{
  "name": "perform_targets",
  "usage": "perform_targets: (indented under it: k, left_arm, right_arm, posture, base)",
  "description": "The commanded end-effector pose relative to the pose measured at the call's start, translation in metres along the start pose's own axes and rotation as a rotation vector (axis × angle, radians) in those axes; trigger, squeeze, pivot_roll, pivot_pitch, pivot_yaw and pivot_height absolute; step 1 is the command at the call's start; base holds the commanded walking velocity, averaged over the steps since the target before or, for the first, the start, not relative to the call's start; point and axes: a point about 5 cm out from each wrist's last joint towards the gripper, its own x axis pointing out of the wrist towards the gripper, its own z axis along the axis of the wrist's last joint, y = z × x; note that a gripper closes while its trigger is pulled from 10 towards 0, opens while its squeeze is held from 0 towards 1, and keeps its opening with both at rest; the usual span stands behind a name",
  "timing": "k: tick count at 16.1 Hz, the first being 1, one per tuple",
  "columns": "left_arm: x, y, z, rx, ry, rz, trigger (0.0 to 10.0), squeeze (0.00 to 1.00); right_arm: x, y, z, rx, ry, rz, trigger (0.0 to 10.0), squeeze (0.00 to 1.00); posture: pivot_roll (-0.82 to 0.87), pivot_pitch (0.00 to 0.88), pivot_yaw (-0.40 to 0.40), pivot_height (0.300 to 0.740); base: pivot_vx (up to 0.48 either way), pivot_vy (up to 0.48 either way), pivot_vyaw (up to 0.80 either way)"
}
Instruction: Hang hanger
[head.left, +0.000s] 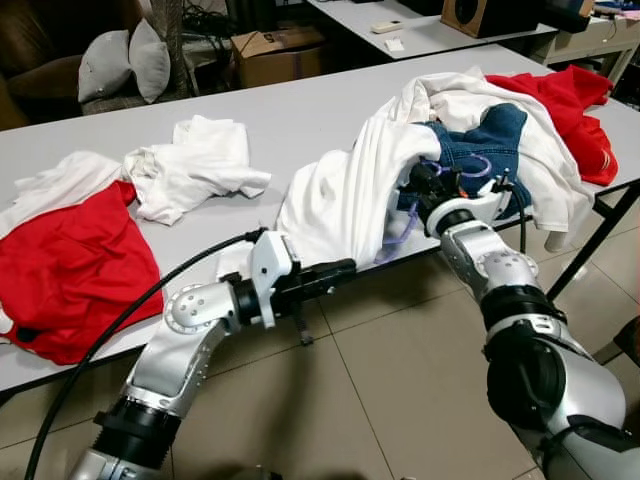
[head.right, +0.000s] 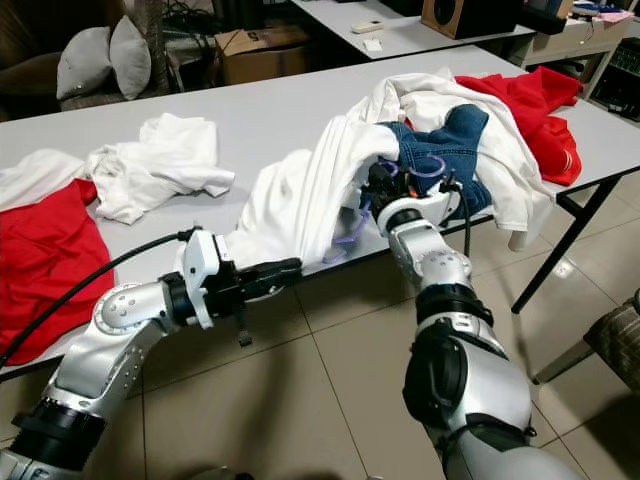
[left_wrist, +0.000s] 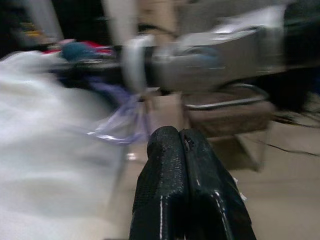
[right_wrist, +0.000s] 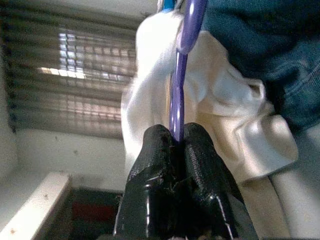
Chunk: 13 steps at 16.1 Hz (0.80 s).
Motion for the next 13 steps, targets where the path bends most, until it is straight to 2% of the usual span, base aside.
perform_targets:
  k: [1,3,6,8,10,11,12,13]
  left_arm:
    - [0.004,-0.003,0.004,0.003,-0.004,-0.040,0.0,0.00]
    - [0.020,-0.010,0.001,0.001,0.027,-0.071,0.0,0.00]
    - [0.035,-0.013,0.004,0.000,0.017,-0.061,0.0,0.00]
    - [0.031,-0.010,0.003,0.015,0.029,-0.030,0.0,0.00]
    - [0.008,0.005,-0.005,0.027,0.088,0.079,0.0,0.00]
    - [-0.011,0.016,-0.011,0.042,0.133,0.153,10.0,0.00]
    - [-0.027,0.026,-0.014,0.043,0.164,0.219,10.0,0.00]
    - [-0.032,0.033,-0.015,0.046,0.168,0.261,10.0,0.00]
  right_arm:
    - [0.005,0.013,0.005,-0.001,-0.034,0.041,10.0,0.00]
    - [0.008,0.017,-0.006,0.020,-0.008,0.055,10.0,0.00]
    - [0.010,0.020,-0.011,0.037,0.007,0.068,10.0,0.00]
    - [0.009,0.018,-0.013,0.024,0.018,0.066,10.0,0.00]
    - [0.005,0.013,-0.012,-0.054,0.065,0.063,10.0,0.00]
    - [0.002,0.010,-0.008,-0.092,0.084,0.066,10.0,0.00]
    - [-0.001,0.009,-0.003,-0.122,0.100,0.077,10.0,0.00]
    - [-0.003,0.008,-0.001,-0.135,0.108,0.083,10.0,0.00]
  posture:
    - [-0.04,0.000,0.018,0.740]
    - [-0.03,0.000,0.018,0.740]
    - [-0.04,0.000,0.023,0.740]
    - [-0.05,0.000,0.027,0.740]
    - [-0.06,0.000,0.030,0.740]
    - [-0.06,0.000,0.030,0.740]
    - [-0.06,0.000,0.026,0.740]
    - [-0.06,0.000,0.023,0.740]
  base:
    - [0.000,0.000,0.00]
    - [0.000,0.000,0.00]
    - [0.000,0.000,0.00]
    - [0.000,0.000,0.00]
    - [0.000,0.000,0.00]
    - [0.000,0.000,0.00]
    - [0.000,0.000,0.00]
    - [0.000,0.000,0.00]
